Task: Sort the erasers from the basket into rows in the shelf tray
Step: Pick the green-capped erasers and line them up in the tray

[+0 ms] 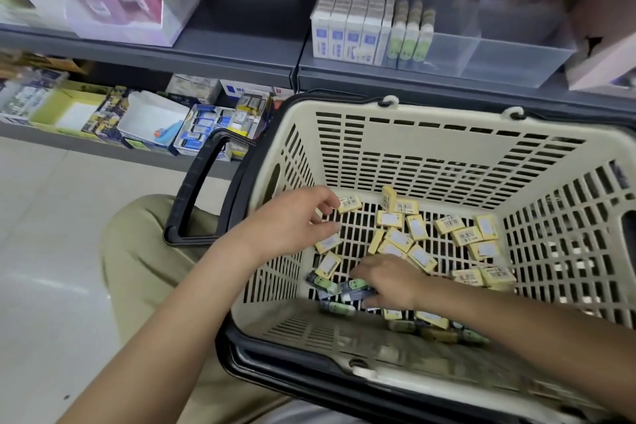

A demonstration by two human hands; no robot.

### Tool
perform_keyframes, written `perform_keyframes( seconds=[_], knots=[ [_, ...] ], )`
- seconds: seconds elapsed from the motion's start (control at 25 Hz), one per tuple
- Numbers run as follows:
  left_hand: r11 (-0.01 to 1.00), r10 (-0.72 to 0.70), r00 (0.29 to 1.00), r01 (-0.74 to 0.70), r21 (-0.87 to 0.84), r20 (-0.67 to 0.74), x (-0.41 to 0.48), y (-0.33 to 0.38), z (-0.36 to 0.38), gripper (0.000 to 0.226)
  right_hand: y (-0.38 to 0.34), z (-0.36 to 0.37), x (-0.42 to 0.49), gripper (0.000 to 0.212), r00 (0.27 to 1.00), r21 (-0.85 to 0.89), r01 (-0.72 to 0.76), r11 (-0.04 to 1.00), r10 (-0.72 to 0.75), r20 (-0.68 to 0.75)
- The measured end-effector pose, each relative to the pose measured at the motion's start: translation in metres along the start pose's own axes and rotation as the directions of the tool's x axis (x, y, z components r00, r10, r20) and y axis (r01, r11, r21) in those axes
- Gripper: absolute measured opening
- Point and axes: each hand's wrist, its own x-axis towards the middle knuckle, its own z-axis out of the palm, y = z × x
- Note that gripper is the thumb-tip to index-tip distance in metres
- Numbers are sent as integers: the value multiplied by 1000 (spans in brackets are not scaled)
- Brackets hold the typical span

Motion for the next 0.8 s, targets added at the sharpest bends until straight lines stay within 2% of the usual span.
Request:
perform_keyframes(
  seconds=[0.12,0.24,0.4,0.56,0.8],
  knots=[
    [1000,-13,1000,12,-23,-11,-1,0,-1,29,-9,6,6,70,1000,-31,7,1000,-8,-29],
    [1000,-11,1000,11,-18,-7,-1,1,-2,29,-21,7,11,55,998,-59,52,997,-54,-36],
    [1000,-12,1000,12,-20,-2,0,-1,-1,29,-17,0,7,53,999,145,-10,989,15,-32],
    [1000,-12,1000,12,-22,9,0,-3,-1,30,-24,3,0,50,999,203,-20,979,25,-21],
    [999,-3,1000,4,-36,21,0,-3,0,29,-39,6,12,36,1000,103,-24,994,23,15]
  ],
)
